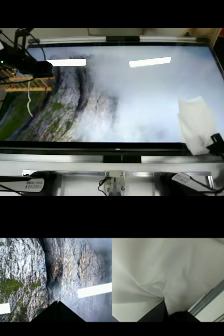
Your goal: Fold the shirts.
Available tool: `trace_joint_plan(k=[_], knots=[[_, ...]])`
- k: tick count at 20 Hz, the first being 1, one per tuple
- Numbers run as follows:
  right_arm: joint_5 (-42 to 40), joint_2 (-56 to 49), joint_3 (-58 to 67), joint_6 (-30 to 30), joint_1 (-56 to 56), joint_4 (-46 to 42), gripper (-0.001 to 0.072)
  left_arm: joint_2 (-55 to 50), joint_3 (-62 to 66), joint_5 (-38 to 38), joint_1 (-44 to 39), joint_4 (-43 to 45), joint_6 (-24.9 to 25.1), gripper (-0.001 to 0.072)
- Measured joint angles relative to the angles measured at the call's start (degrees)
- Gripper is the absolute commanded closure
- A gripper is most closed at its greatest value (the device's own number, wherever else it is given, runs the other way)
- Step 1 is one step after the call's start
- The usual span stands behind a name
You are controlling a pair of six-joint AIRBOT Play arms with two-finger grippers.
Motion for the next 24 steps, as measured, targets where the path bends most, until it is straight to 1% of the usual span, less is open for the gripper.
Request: trace_joint_plan(k=[1,2,6,7,9,11,12,15,17,18,19,20,22,24], knots=[[-0.09,0.5,-1.03,-0.11,-0.33,-0.35,0.0368,0.02,0.0,-0.02,-0.02,0.0,0.0,0.0677],[0.15,0.85,-1.73,-0.22,-0.52,-1.07,0.0307,0.0,0.0,0.0,-0.07,0.0,0.02,0.0678],[1.92,3.1,-2.4,-0.57,-0.87,-5.51,0.0301,0.0,0.0,0.0,-0.13,0.0,0.09,0.0677],[2.14,4.2,-1.44,-0.76,-0.92,-7.41,0.0253,0.0,0.0,0.0,-0.13,0.02,0.11,0.0678],[2.43,6.97,2.29,-1.84,-0.85,-9.57,0.0257,0.0,0.0,-0.02,-0.11,0.0,0.17,0.0678],[-0.37,10.27,8.04,-3.34,0.66,-10.47,0.0285,-0.09,0.0,-0.02,-0.17,0.02,0.33,0.0679],[-2.93,12.04,11.13,-5.22,2.08,-9.94,0.0285,-0.24,0.0,0.0,-0.28,0.02,0.63,0.0679],[-11.3,16.85,18.43,-14.67,10.1,-1.95,0.0283,-1.11,0.0,-0.26,-1.68,1.38,1.22,0.0681],[-13.0,18.08,20.7,-17.22,17.94,1.42,0.0282,-2.12,0.0,-1.99,-4.57,7.17,1.29,0.0677],[-11.96,17.84,21.16,-17.0,22.56,1.73,0.0278,-2.69,-0.02,-3.06,-6.27,10.4,1.29,0.0616],[-9.97,17.0,21.33,-15.47,26.82,1.31,0.0272,-3.19,-0.24,-4.22,-8.07,13.33,1.31,0.0421],[-7.02,15.56,21.38,-13.16,31.12,0.02,0.0272,-3.41,-0.72,-5.05,-9.55,14.62,1.22,0.0365],[-0.11,11.87,21.42,-9.44,38.07,-2.4,0.0272,-3.45,-3.37,-5.84,-11.98,13.64,0.28,0.0365],[5.49,8.44,21.46,-7.02,43.69,-3.41,0.0272,-2.82,-7.63,-4.22,-13.4,11.26,-1.11,0.0365]])
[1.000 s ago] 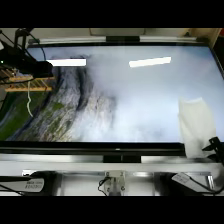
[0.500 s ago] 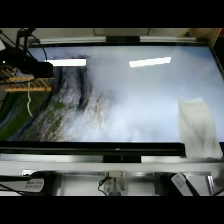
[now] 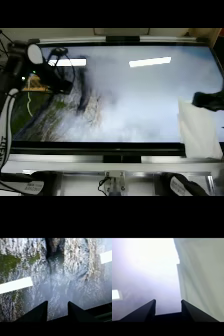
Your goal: Fold the shirts.
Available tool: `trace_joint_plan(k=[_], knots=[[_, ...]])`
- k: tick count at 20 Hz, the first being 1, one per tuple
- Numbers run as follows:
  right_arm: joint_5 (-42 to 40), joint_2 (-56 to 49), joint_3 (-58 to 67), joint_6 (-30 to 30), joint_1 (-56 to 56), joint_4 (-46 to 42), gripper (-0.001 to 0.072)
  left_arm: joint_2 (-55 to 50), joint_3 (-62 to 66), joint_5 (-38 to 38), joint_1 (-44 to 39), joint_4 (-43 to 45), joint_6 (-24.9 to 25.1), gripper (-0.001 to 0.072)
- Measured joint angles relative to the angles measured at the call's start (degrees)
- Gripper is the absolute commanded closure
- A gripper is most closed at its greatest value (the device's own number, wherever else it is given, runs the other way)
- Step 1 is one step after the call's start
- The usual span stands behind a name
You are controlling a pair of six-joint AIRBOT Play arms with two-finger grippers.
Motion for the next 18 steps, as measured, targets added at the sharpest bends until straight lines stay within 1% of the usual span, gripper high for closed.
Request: trace_joint_plan(k=[4,9,18], knots=[[5.25,-3.56,0.0,2.32,7.43,-1.18,0.0273,0.7,-6.36,5.33,-1.03,-1.9,-3.23,0.0367],[7.17,-4.68,0.02,3.08,11.26,-1.51,0.0273,0.81,-8.41,11.78,-1.38,-2.75,-4.52,0.0374],[7.96,-4.92,0.02,3.32,12.31,-1.6,0.0273,2.16,-11.3,14.97,-1.49,-4.83,-4.61,0.0373]])
